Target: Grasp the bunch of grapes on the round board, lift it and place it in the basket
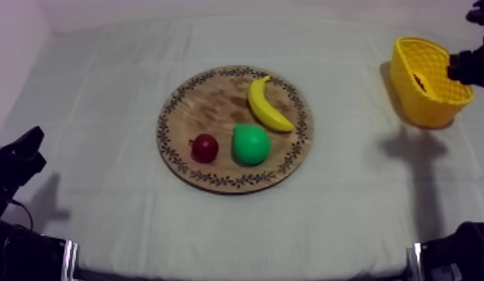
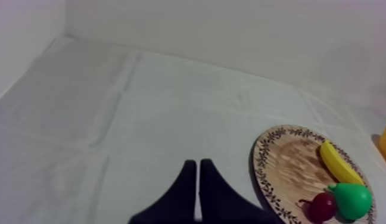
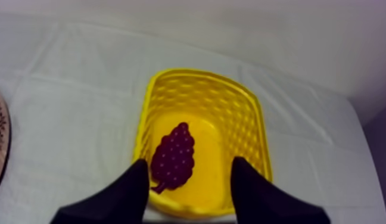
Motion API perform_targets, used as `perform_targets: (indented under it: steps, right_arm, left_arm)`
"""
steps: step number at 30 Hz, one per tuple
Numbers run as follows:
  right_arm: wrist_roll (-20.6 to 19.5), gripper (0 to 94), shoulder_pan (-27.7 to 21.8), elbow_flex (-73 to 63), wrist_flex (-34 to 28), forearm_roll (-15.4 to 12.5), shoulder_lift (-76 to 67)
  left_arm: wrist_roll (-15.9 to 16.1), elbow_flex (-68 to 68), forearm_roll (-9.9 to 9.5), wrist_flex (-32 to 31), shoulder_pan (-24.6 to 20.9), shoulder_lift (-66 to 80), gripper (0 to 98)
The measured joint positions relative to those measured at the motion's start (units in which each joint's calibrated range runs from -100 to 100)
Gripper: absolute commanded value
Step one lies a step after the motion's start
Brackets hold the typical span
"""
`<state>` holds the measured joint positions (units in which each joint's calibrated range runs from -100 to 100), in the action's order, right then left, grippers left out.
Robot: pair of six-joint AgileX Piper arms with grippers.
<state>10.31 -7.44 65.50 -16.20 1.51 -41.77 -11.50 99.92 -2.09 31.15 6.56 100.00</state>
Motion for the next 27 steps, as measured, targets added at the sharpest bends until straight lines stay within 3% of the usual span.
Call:
perform_targets:
  steps: [15,24,27]
  right_arm:
    - [1.6,7.4,1.7,24.3,-0.9,-3.2,-28.7]
    - [0.5,1.2,2.1,31.9,-4.6,-3.2,-41.3]
    - [0.6,0.9,1.4,33.2,-7.3,-4.5,-45.4]
  left_arm:
    - [0.0,0.0,0.00,0.0,0.0,0.0,0.1]
    - [0.0,0.0,0.00,0.0,0.0,0.0,0.1]
    - [0.0,0.0,0.00,0.0,0.0,0.0,0.1]
